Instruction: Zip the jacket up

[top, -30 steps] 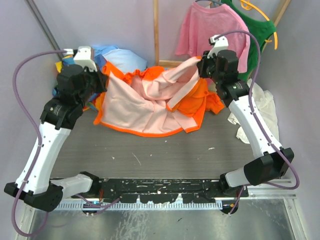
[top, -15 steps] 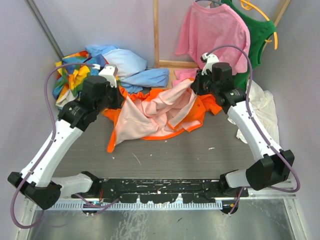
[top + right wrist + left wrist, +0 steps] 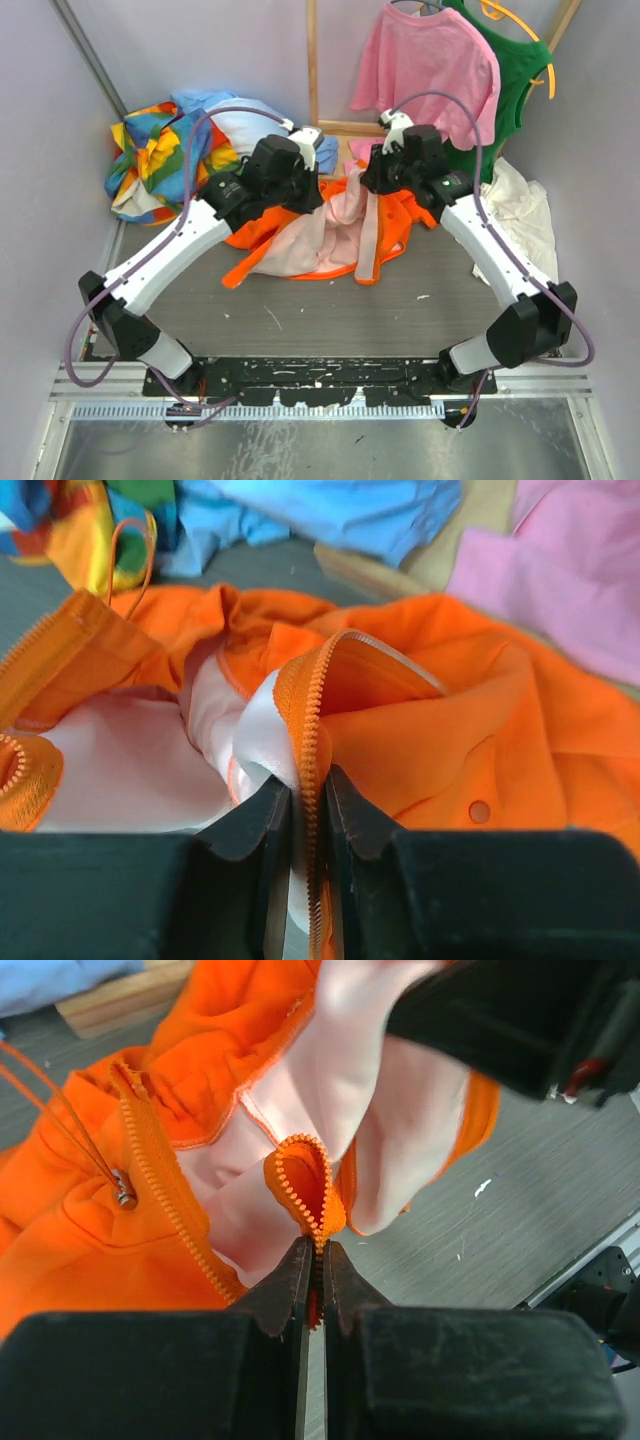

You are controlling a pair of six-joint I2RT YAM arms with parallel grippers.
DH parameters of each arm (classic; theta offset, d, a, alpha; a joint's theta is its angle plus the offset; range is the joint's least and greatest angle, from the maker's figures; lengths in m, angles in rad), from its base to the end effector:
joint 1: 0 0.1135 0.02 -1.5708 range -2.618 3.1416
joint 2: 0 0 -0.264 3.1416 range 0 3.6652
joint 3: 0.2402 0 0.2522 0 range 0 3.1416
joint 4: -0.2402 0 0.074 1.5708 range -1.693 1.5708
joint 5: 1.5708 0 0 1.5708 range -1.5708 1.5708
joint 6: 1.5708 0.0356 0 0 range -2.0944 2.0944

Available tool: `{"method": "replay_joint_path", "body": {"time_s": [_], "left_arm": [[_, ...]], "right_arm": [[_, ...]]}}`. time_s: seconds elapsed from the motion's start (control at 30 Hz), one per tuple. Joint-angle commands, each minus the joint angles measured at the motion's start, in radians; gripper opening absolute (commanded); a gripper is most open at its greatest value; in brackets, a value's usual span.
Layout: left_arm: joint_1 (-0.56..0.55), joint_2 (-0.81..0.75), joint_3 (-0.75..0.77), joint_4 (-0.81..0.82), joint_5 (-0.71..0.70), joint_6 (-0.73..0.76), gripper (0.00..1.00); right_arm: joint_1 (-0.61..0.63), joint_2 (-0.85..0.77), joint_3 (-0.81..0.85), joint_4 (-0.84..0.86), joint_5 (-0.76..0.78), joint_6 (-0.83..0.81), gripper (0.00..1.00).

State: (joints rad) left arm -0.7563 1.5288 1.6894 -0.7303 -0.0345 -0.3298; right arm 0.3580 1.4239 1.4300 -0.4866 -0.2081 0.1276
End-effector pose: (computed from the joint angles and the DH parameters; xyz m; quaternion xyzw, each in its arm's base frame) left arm 0.2434 -0.2279 0.4166 0.1776 0.8591 -0.2350 0.4186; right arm 0.2994 0.1199 0.3858 -0.1512 0.8386 0.2102 0.4793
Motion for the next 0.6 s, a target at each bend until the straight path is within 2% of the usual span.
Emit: {"method": "replay_joint_path", "body": {"time_s": [0.0, 0.1, 0.23, 0.33, 0.47, 0.57], "left_arm": [[0.003, 0.040, -0.022, 0.135, 0.051, -0.039, 0.08], [0.003, 0.114, -0.008, 0.134, 0.097, -0.082, 0.09], [0.003, 0.175, -0.011, 0.203, 0.216, -0.149, 0.32], [0.005, 0.189, 0.002, 0.226, 0.208, -0.158, 0.37], [0.006, 0.152, -0.029, 0.212, 0.235, -0.144, 0.53], [0.035, 0.045, -0.165, 0.227, 0.207, -0.145, 0.62]], "right_arm": [[0.031, 0.068, -0.077, 0.098, 0.018, 0.027, 0.25], [0.032, 0.102, -0.108, 0.145, 0.048, 0.041, 0.30], [0.032, 0.064, -0.155, 0.191, 0.117, 0.053, 0.40], [0.032, 0.004, -0.203, 0.216, 0.126, 0.058, 0.45], [0.047, -0.068, -0.286, 0.203, 0.070, 0.069, 0.52], [0.094, -0.139, -0.387, 0.208, 0.109, 0.079, 0.59]]}}
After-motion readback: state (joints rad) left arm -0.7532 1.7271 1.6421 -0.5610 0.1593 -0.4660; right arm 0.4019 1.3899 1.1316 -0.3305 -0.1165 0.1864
